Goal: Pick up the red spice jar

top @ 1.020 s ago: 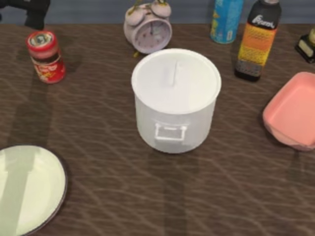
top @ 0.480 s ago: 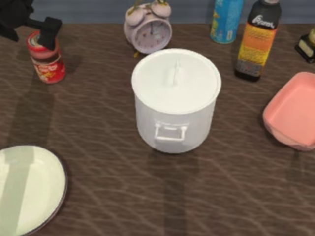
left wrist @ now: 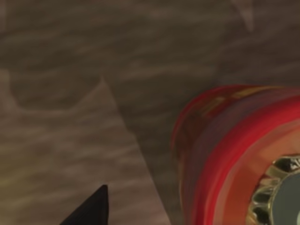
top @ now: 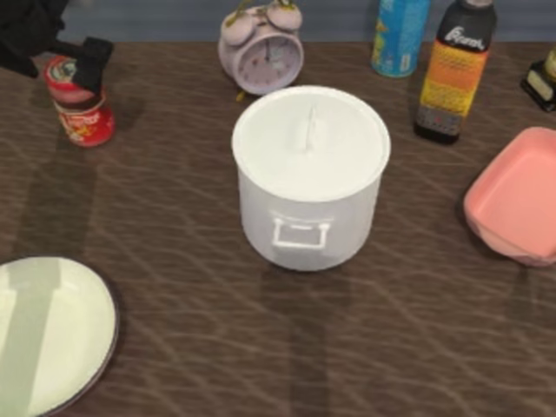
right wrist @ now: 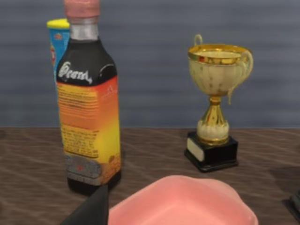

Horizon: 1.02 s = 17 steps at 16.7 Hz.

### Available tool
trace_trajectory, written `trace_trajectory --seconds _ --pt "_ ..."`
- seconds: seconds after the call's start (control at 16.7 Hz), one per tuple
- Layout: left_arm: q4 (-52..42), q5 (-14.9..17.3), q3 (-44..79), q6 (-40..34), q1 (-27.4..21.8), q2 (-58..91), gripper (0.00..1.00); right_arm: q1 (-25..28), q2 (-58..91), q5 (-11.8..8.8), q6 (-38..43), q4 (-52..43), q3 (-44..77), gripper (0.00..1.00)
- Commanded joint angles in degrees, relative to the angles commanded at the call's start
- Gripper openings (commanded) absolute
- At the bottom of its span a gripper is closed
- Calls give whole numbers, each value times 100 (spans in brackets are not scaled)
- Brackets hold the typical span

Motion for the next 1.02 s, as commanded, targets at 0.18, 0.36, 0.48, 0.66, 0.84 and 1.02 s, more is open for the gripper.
trace_trajectory --seconds 0.18,0.36,0.48,0.66,0.84,1.02 --pt "371 -5 -185 -26 -27 181 100 0 0 0 0 0 0 100" --pt "422 -6 -211 -30 -31 207 100 0 0 0 0 0 0 100" --pt "422 -6 -211 -30 -31 207 92 0 0 0 0 0 0 100" --pt "422 -6 -211 -30 -31 207 70 0 0 0 0 0 0 100" --pt "422 -6 -211 -30 -31 207 47 0 0 0 0 0 0 100" --pt "422 -6 -211 -30 -31 207 25 0 0 0 0 0 0 100"
